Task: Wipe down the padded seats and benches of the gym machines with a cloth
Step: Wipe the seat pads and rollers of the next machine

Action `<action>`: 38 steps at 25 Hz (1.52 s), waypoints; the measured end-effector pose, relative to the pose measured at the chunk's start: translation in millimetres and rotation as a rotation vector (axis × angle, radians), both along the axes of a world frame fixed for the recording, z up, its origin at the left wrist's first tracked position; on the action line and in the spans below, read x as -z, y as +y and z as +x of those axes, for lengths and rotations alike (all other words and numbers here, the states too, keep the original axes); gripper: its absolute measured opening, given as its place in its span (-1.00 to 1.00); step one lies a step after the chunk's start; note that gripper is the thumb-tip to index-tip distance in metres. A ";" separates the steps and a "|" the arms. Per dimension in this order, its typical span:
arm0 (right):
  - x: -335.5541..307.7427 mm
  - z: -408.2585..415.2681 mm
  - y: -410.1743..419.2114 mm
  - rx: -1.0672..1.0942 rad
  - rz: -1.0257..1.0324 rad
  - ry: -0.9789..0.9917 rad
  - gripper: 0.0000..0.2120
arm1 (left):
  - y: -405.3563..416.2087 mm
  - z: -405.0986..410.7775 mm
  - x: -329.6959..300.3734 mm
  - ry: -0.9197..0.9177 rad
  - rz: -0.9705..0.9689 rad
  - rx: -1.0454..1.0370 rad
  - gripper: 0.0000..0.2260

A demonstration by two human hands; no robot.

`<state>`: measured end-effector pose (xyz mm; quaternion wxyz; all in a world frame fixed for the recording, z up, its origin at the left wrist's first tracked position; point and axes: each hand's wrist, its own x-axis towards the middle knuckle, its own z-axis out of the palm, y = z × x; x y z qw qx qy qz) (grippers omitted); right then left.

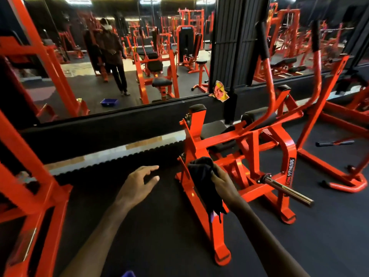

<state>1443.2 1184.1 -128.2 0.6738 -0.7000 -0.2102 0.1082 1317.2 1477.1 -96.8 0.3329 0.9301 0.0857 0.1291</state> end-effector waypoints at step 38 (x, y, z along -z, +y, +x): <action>233.8 863.5 419.6 1.431 -0.107 0.241 -0.46 | 329.4 1137.9 187.1 0.460 0.099 1.003 -0.65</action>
